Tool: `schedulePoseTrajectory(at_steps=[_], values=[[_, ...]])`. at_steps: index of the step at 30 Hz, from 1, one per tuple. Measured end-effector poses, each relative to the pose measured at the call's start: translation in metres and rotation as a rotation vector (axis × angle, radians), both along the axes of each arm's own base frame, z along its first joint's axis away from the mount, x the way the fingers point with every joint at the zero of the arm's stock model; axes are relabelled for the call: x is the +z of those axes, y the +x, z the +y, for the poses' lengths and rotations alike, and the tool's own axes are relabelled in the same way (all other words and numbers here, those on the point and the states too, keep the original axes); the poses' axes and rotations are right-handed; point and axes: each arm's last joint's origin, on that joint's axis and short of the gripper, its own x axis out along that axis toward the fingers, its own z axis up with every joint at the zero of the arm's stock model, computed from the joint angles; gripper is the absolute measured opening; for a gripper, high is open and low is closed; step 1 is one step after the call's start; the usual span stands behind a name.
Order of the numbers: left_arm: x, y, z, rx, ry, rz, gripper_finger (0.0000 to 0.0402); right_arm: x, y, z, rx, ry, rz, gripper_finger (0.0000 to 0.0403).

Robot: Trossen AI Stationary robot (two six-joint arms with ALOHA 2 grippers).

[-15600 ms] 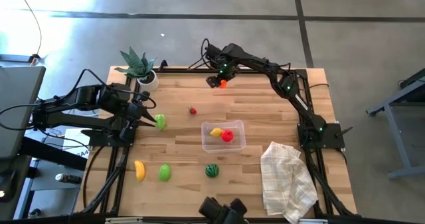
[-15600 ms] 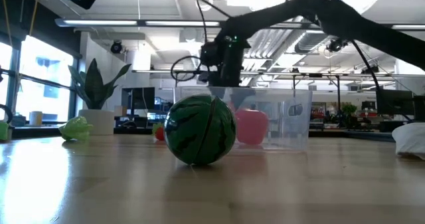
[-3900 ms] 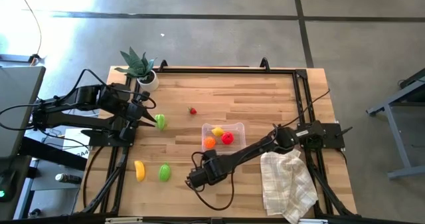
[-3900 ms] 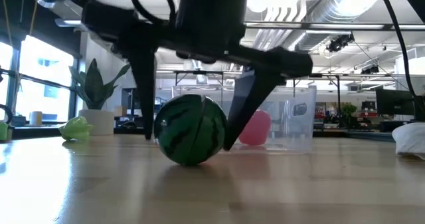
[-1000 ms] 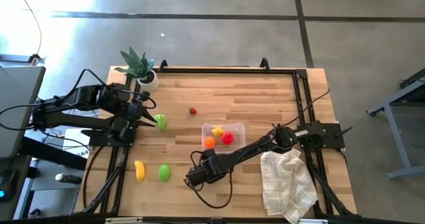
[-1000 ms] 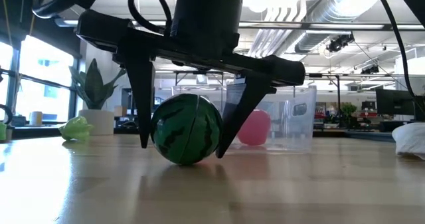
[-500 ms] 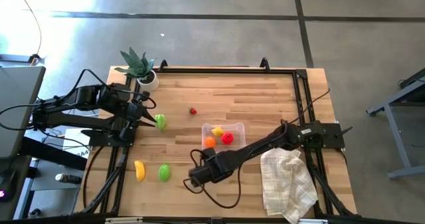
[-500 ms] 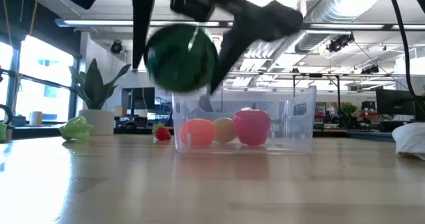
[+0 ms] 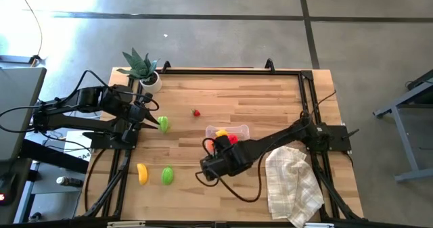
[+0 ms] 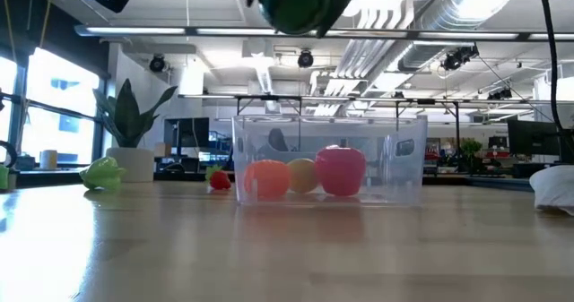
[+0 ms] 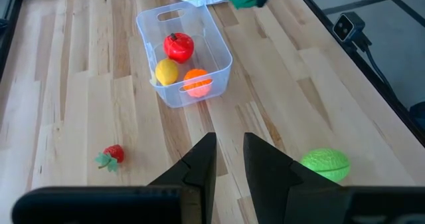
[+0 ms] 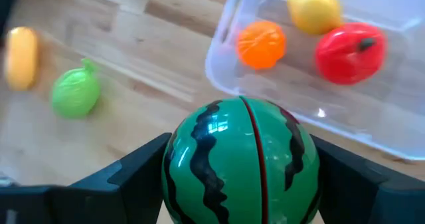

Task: Pick and placing Produce into tupperware
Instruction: Put the green watermelon into the transparent bin

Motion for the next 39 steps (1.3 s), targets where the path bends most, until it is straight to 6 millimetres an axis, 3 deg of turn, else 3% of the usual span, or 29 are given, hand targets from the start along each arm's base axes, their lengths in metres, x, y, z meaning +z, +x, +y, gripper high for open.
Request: schedulePoseTrajectory(at_steps=[6, 13, 19, 31, 39], values=[[0.0, 0.0, 0.0, 0.0, 0.0, 0.0, 0.0067, -0.001, 0.001, -0.026, -0.011, -0.031, 0.086, 0.0293], [0.0, 0.0, 0.0, 0.0, 0.0, 0.0, 0.0067, -0.004, 0.007, -0.07, -0.019, -0.034, 0.191, 0.0293], [0.0, 0.0, 0.0, 0.0, 0.0, 0.0, 0.0067, -0.026, 0.02, -0.099, 0.04, 0.026, 0.295, 0.0293], [0.0, 0.0, 0.0, 0.0, 0.0, 0.0, 0.0067, -0.047, 0.027, -0.103, 0.107, 0.054, 0.369, 0.0293], [0.0, 0.0, 0.0, 0.001, 0.0, 0.0, 0.0067, -0.047, 0.028, -0.102, 0.118, 0.066, 0.366, 0.0293]])
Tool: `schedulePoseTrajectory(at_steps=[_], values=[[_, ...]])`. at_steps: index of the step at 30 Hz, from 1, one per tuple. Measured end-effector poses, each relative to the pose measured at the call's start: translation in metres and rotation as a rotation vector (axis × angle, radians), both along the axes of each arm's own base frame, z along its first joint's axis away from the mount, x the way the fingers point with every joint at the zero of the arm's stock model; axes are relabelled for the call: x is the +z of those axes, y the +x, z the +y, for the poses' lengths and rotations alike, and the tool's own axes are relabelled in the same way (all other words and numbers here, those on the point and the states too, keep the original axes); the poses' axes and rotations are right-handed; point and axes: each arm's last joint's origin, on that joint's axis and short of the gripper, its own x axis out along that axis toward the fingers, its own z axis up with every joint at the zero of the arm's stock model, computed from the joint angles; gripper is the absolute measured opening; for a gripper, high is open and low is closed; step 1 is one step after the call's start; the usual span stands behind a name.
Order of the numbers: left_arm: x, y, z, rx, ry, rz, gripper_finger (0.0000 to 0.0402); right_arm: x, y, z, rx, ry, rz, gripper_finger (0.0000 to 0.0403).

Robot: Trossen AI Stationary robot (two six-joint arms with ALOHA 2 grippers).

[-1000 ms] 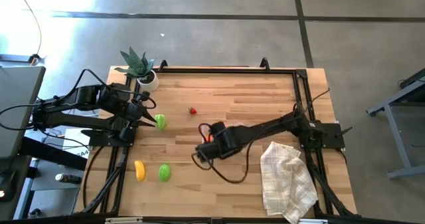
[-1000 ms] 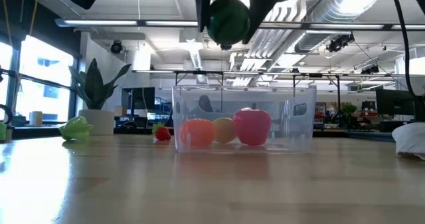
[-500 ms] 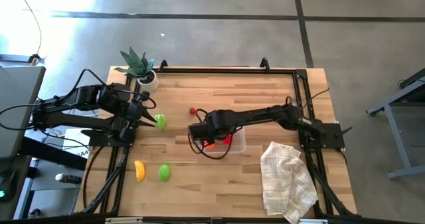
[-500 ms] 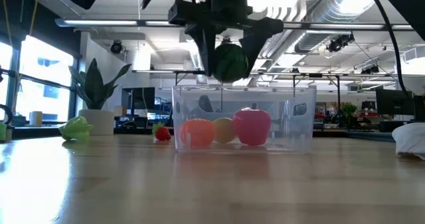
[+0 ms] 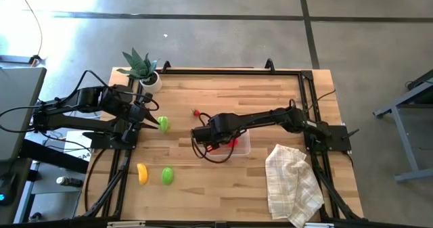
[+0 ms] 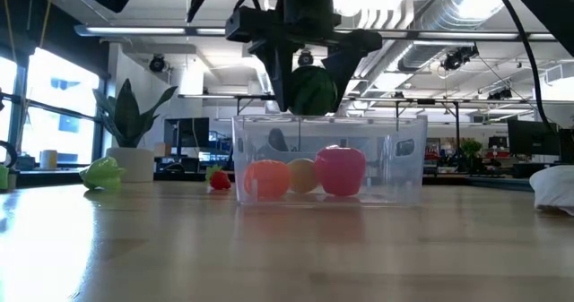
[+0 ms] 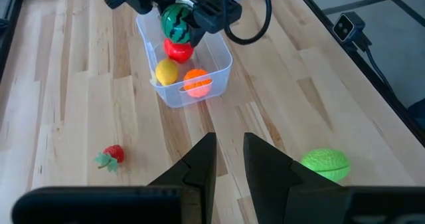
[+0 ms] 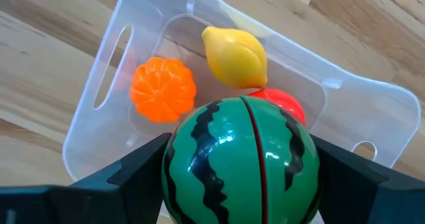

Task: Pick and placing Produce into tupperware
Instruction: Put the green watermelon into the transparent bin

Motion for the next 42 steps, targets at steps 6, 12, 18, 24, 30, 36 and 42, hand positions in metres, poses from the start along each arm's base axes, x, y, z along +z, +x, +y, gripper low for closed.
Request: schedulePoseTrajectory(at_steps=[6, 12, 18, 24, 30, 36, 42], values=[[0.0, 0.0, 0.0, -0.001, 0.0, 0.0, 0.0067, -0.009, 0.0, 0.007, 0.008, -0.001, 0.002, 0.0293], [0.0, 0.0, 0.0, 0.0, 0.0, 0.0, 0.0067, -0.041, 0.0, 0.011, 0.009, 0.024, -0.019, 0.0293], [0.0, 0.0, 0.0, -0.001, 0.0, 0.0, 0.0067, -0.05, -0.006, 0.011, 0.026, 0.078, -0.066, 0.0293], [0.0, 0.0, 0.0, -0.001, 0.0, 0.0, 0.0067, -0.074, -0.006, 0.008, 0.033, 0.126, -0.074, 0.0293], [0.0, 0.0, 0.0, 0.0, 0.0, 0.0, 0.0067, -0.078, -0.007, 0.004, 0.051, 0.121, -0.082, 0.0293], [0.0, 0.0, 0.0, 0.0, 0.0, 0.0, 0.0067, -0.075, -0.006, -0.004, 0.069, 0.126, -0.082, 0.0293], [0.0, 0.0, 0.0, -0.001, 0.0, 0.0, 0.0067, -0.075, -0.006, -0.007, 0.113, 0.122, -0.079, 0.0293]])
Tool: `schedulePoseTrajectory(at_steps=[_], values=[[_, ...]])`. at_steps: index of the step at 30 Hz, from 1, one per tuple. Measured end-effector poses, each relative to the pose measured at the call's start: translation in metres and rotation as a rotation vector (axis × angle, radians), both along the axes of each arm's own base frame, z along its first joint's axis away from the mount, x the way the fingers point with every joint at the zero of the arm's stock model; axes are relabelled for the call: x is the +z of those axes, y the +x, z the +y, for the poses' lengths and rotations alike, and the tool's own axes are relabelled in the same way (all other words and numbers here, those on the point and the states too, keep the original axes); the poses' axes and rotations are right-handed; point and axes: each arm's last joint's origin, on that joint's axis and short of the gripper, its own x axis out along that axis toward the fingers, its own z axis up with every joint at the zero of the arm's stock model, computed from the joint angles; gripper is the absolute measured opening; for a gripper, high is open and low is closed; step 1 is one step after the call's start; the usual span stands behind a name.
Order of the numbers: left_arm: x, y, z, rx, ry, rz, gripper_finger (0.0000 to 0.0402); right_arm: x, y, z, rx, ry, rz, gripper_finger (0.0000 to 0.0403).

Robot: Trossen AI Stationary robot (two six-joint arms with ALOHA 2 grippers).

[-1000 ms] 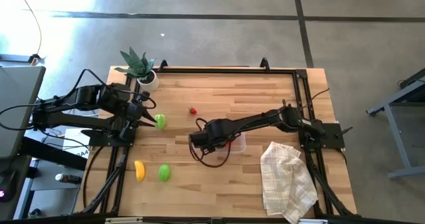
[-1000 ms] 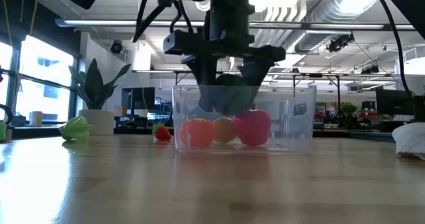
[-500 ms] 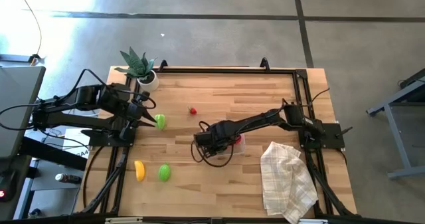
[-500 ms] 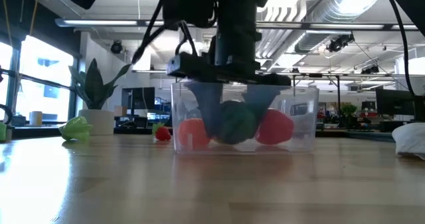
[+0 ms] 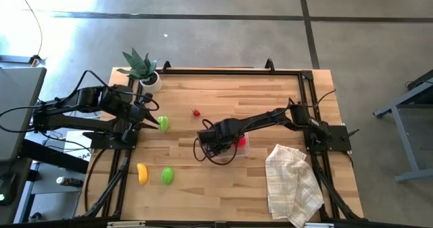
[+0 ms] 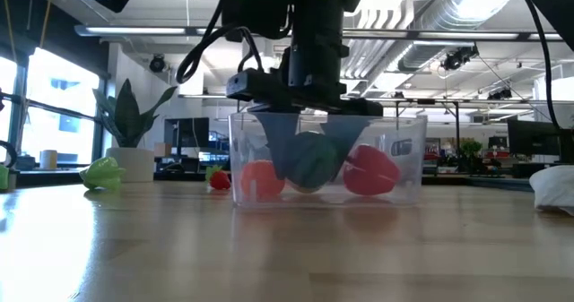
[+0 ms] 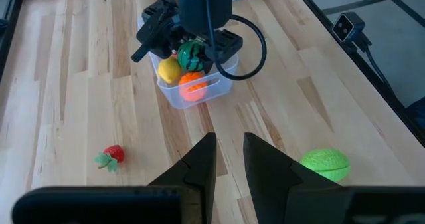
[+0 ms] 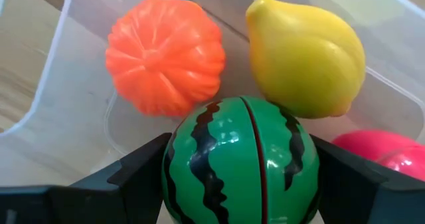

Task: Pick and placing Produce into tupperware
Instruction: Put the green watermelon into the transparent bin, then put the red strawberry into the transparent bin

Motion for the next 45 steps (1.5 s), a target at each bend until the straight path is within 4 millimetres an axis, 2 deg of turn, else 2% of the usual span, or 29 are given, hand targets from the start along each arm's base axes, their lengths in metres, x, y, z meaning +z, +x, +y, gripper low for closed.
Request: schedulePoseTrajectory(at_steps=[9, 19, 30, 33, 37, 42, 45], values=[[0.0, 0.0, 0.0, 0.0, 0.0, 0.0, 0.0067, 0.0, 0.0, -0.001, 0.026, -0.03, -0.003, 0.0298], [0.0, 0.0, 0.0, 0.0, 0.0, 0.0, 0.0067, 0.001, 0.0, -0.001, 0.039, -0.031, -0.007, 0.0343], [0.0, 0.0, 0.0, 0.0, 0.0, 0.0, 0.0067, 0.006, 0.001, 0.002, 0.025, 0.038, 0.001, 0.0346], [0.0, 0.0, 0.0, 0.001, 0.0, 0.0, 0.0067, 0.016, 0.002, 0.002, 0.029, 0.039, 0.008, 0.0346], [0.0, 0.0, 0.0, 0.0, 0.0, 0.0, 0.0067, 0.039, 0.003, 0.001, 0.037, -0.01, 0.011, 0.0346], [0.0, 0.0, 0.0, 0.0, 0.0, 0.0, 0.0067, 0.076, 0.003, 0.0, 0.051, -0.089, -0.017, 0.0346], [0.0, 0.0, 0.0, 0.0, 0.0, 0.0, 0.0067, 0.101, 0.007, 0.003, 0.112, -0.153, -0.101, 0.0346]])
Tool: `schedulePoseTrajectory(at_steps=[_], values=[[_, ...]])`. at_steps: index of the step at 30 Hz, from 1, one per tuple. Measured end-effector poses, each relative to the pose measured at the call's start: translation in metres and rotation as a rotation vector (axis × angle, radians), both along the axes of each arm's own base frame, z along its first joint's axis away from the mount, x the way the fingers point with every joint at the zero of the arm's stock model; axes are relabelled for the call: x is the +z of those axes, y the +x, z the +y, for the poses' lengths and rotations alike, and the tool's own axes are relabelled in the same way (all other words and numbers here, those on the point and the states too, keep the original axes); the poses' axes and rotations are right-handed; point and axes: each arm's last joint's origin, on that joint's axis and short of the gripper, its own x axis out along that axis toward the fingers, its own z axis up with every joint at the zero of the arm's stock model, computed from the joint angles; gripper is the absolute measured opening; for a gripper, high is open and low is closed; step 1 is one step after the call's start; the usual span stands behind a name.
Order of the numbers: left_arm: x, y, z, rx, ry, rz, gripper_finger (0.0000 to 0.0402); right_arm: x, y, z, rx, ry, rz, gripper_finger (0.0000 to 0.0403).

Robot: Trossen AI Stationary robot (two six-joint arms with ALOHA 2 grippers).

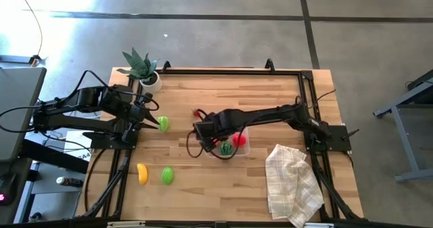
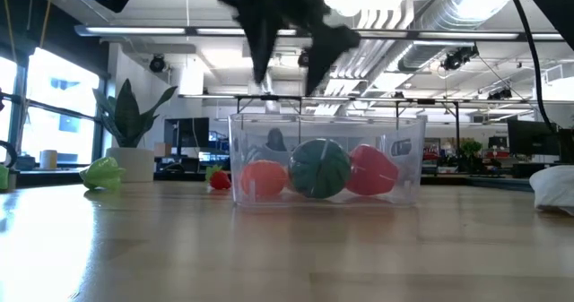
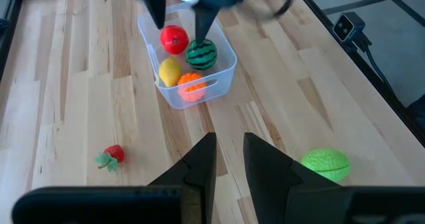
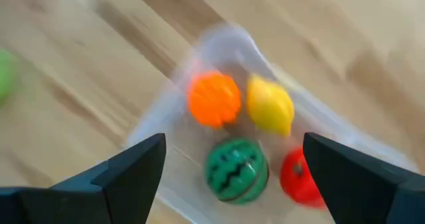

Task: Pick and placing Produce into tupperware
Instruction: Put the red strawberry into the transparent bin

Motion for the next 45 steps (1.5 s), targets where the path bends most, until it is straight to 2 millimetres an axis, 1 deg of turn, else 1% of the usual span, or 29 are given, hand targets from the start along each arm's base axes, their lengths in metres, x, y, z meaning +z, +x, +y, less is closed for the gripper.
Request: schedulePoseTrajectory(at_steps=[3, 6, 10, 13, 18, 23, 27, 31, 33, 35, 39, 42, 45], values=[[0.0, 0.0, 0.0, 0.0, 0.0, 0.0, 0.0067, 0.024, 0.004, 0.007, 0.125, -0.111, -0.095, 0.0346], [0.0, 0.0, 0.0, 0.0, 0.0, 0.0, 0.0067, 0.04, 0.007, 0.013, 0.243, -0.239, -0.168, 0.0346], [0.0, 0.0, 0.0, 0.0, 0.0, 0.0, 0.0067, 0.048, 0.015, 0.015, 0.385, -0.311, -0.233, 0.0346], [0.0, 0.0, 0.0, 0.0, 0.0, 0.0, 0.0067, 0.046, 0.022, 0.007, 0.45, -0.329, -0.266, 0.0346], [0.0, 0.0, 0.0, 0.0, 0.0, 0.0, 0.0067, 0.034, 0.033, -0.02, 0.529, -0.277, -0.294, 0.0341], [0.0, 0.0, 0.0, 0.0, 0.0, 0.0, 0.0067, 0.026, 0.042, -0.051, 0.576, -0.308, -0.335, 0.0311], [0.0, 0.0, 0.0, 0.0, 0.0, 0.0, 0.0067, 0.017, 0.042, -0.074, 0.595, -0.327, -0.3, 0.0292], [0.0, 0.0, 0.0, 0.0, 0.0, 0.0, 0.0067, 0.004, 0.038, -0.096, 0.583, -0.308, -0.235, 0.0289], [0.0, 0.0, 0.0, 0.0, 0.0, 0.0, 0.0067, -0.004, 0.037, -0.104, 0.592, -0.309, -0.212, 0.0289], [0.0, 0.0, 0.0, 0.0, 0.0, 0.0, 0.0067, -0.013, 0.035, -0.111, 0.564, -0.297, -0.196, 0.0289], [0.0, 0.0, 0.0, 0.0, 0.0, 0.0, 0.0067, -0.035, 0.033, -0.124, 0.547, -0.219, -0.208, 0.0288], [0.0, 0.0, 0.0, 0.0, 0.0, 0.0, 0.0067, -0.054, 0.032, -0.131, 0.53, -0.203, -0.216, 0.0288], [0.0, 0.0, 0.0, 0.0, 0.0, 0.0, 0.0067, -0.068, 0.032, -0.135, 0.534, -0.217, -0.236, 0.028]])
